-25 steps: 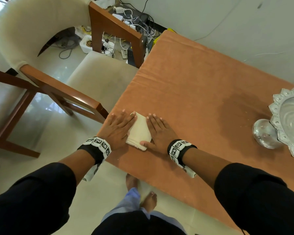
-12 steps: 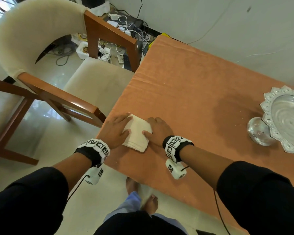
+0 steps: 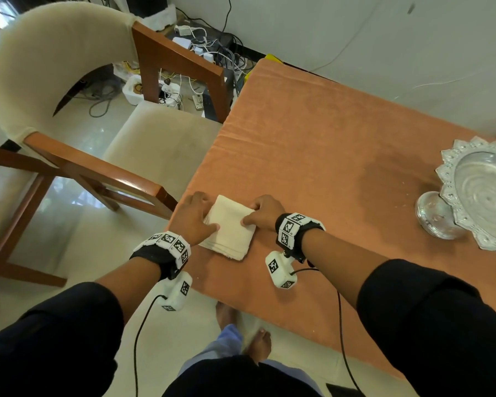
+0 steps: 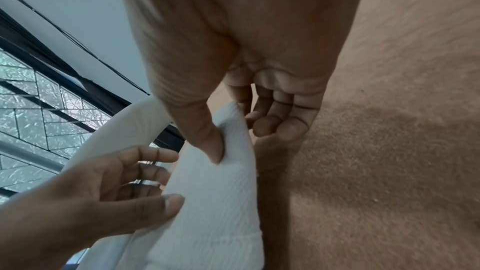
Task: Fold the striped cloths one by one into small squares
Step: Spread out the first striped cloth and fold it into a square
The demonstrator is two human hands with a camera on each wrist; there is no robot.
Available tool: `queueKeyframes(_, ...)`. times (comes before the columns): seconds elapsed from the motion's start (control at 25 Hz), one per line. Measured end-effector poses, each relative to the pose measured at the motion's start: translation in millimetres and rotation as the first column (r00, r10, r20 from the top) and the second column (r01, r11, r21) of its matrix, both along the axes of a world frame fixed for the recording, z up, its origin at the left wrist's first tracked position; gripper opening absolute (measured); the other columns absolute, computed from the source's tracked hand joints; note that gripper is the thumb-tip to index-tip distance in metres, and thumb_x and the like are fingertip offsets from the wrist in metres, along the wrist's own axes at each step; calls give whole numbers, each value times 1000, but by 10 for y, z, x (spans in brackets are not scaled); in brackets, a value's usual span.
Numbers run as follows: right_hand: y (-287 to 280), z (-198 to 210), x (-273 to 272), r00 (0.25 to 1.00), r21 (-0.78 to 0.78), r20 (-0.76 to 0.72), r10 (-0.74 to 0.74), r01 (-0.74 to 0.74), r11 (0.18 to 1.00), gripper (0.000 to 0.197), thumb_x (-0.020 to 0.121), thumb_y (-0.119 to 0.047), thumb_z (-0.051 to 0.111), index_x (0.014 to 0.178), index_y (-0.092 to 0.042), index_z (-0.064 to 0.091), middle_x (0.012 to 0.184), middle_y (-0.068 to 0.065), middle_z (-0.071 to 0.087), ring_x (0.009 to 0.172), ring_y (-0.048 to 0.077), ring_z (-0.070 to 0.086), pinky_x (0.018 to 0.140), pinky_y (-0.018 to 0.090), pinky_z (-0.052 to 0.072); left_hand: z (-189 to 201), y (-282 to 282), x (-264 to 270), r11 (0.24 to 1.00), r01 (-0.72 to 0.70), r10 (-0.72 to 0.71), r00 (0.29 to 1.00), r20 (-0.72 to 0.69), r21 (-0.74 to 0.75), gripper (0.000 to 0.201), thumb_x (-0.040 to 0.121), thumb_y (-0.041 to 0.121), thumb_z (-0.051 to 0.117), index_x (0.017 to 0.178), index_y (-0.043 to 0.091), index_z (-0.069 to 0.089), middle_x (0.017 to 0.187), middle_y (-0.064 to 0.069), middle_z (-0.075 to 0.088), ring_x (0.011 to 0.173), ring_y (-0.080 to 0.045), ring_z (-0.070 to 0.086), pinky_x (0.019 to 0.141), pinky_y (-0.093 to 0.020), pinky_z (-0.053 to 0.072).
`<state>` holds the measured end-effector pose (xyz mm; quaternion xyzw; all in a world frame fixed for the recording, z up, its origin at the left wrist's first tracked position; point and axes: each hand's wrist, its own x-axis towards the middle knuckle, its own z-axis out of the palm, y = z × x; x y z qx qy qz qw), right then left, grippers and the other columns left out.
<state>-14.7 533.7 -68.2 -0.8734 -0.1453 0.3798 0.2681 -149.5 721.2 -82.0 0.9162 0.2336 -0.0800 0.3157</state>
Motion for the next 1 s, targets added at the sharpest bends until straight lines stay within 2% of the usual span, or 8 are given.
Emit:
queueKeyframes(0.16, 78, 333, 39, 994, 160, -9, -108, 108, 981, 22, 69, -21, 81, 79, -15, 63, 80, -1, 66, 75, 24, 66, 64, 39, 57, 269, -35, 42, 990, -117, 113, 992, 51, 80, 39, 80, 54, 74, 82, 18, 60, 73, 0, 67, 68, -22, 66, 66, -42, 58)
queueKeyframes(0.24, 101, 563, 79, 986, 241, 113, -119, 89, 966, 21, 67, -22, 78, 83, -19, 64, 82, -5, 67, 80, 23, 68, 66, 40, 58, 467, -95, 152, 952, -227, 237, 971, 28, -207, 65, 90, 69, 54, 73, 8, 70, 64, -10, 71, 58, -27, 68, 65, -46, 62)
queueKeyframes(0.32, 107, 757, 90, 952, 271, 297, -69, -15, 963, 23, 67, -22, 73, 88, -23, 62, 83, -9, 67, 79, 20, 64, 65, 35, 54, 630, -139, 287, 598, -421, 377, 899, -224, -682, 92, 96, 79, 30, 91, -1, 75, 84, -25, 76, 73, -34, 75, 73, -46, 62)
queueKeyframes(0.44, 83, 842, 15, 816, 281, 574, 70, -276, 919, 23, 73, -17, 69, 92, -27, 61, 92, -4, 62, 86, 21, 57, 69, 41, 51, 721, -70, 414, -45, -419, 333, 850, -409, -907, 100, 91, 85, 28, 126, -3, 62, 120, -30, 70, 110, -42, 71, 89, -50, 60)
queueKeyframes(0.52, 7, 785, -61, 717, 240, 680, 156, -419, 876, 23, 76, -11, 65, 96, -23, 64, 103, 0, 57, 97, 23, 53, 73, 43, 51, 743, -15, 482, -203, -357, 344, 846, -407, -912, 79, 96, 69, 48, 138, 3, 58, 127, -23, 69, 110, -38, 71, 87, -51, 62)
queueKeyframes(0.76, -307, 569, -151, 760, 261, 630, 161, -402, 877, 41, 73, 0, 57, 108, -20, 66, 123, 3, 51, 114, 24, 49, 93, 39, 50, 696, -91, 518, -46, -340, 356, 873, -333, -939, 49, 93, 4, 65, 141, 2, 55, 132, -19, 68, 113, -31, 71, 95, -45, 59)
queueKeyframes(0.88, -338, 562, -17, 888, 410, 410, -209, 25, 912, 33, 89, -11, 58, 119, -22, 62, 123, 0, 56, 108, 17, 58, 93, 37, 53, 649, -129, 498, -53, -309, 344, 887, -308, -949, 50, 94, 4, 65, 142, 1, 53, 137, -21, 65, 121, -33, 67, 95, -44, 60)
queueKeyframes(1.0, -324, 646, 189, 882, 376, -126, -454, 466, 801, 36, 98, -36, 61, 128, -18, 55, 122, 6, 65, 99, 20, 68, 82, 38, 60, 663, -199, 516, -82, -278, 297, 910, -290, -957, 50, 95, 6, 63, 144, 1, 52, 138, -21, 64, 121, -32, 67, 92, -40, 61)
